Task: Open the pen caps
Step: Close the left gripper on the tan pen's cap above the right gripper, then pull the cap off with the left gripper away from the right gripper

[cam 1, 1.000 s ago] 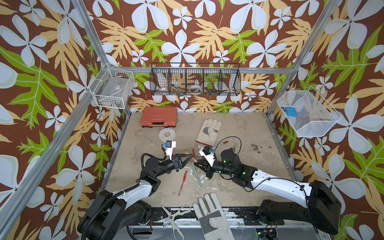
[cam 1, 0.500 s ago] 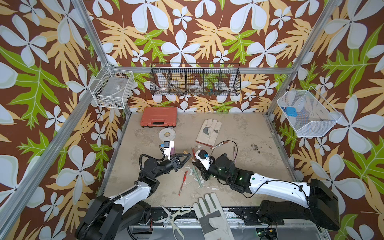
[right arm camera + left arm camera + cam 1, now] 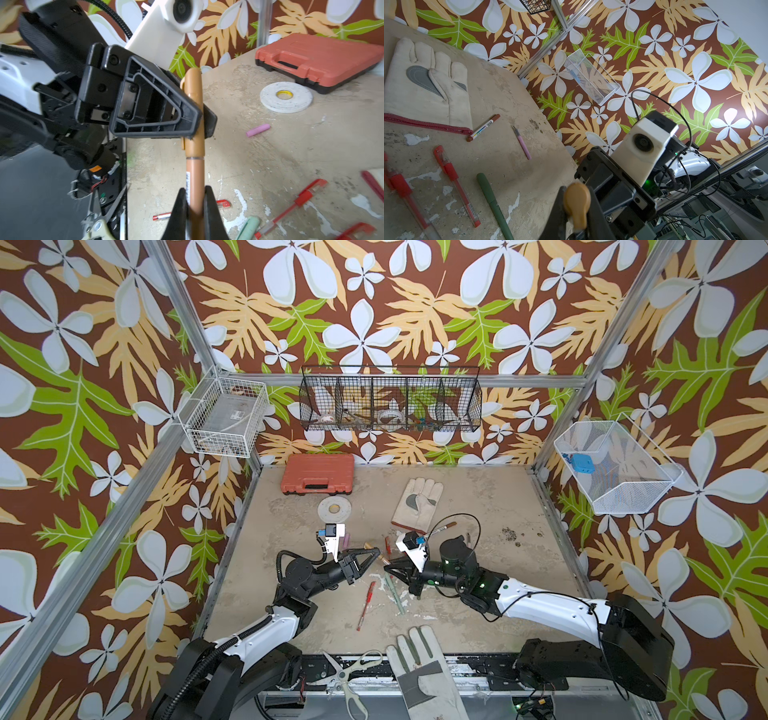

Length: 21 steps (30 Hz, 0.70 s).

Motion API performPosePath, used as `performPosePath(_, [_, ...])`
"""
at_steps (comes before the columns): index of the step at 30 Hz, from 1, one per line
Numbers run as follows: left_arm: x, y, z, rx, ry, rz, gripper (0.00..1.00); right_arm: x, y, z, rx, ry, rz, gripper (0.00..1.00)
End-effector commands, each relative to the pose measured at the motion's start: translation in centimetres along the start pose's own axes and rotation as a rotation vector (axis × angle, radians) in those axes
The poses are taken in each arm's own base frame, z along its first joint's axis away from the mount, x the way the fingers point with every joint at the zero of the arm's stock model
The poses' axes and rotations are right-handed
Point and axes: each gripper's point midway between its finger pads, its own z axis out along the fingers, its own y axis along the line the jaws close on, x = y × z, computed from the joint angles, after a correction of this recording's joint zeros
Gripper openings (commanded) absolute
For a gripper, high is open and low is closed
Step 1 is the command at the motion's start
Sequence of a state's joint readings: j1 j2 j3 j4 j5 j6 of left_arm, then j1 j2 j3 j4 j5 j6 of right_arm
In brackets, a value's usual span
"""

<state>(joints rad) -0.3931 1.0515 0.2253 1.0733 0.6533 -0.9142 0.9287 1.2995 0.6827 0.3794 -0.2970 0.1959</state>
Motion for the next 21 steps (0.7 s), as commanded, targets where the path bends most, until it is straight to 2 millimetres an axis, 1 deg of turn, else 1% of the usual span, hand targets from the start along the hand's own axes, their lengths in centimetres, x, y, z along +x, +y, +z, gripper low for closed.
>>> performPosePath(1, [-4.4,0.4,-0.6,-0.064,-0.212,0.09,0.0,4.9,-2.8,-0.6,0.296,0.205,-0.103,0.0])
performPosePath(4, [-4.4,0.8,-0.6,-0.085,-0.211,0.081,0.0,4.8,-3.5,-0.7,0.484,0.225,-0.224,0.0])
performPosePath(7, [-4.3,1.2,-0.6,-0.094,-0.21,0.073,0.0,4.6,-3.7,-0.9,0.601,0.233,-0.305,0.0])
performPosePath(14, [-4.8,1.4,-1.2,-0.117,-0.235,0.074,0.0,4.3,-3.5,-1.1,0.736,0.239,-0.403,0.0])
performPosePath(18, [-5.1,1.8,-1.6,-0.144,-0.255,0.074,0.0,4.7,-3.4,-0.7,0.767,0.261,-0.438,0.0])
performPosePath(21, [-5.3,1.9,-1.8,-0.147,-0.261,0.073,0.0,5.3,-1.9,0.4,0.631,0.262,-0.402,0.0])
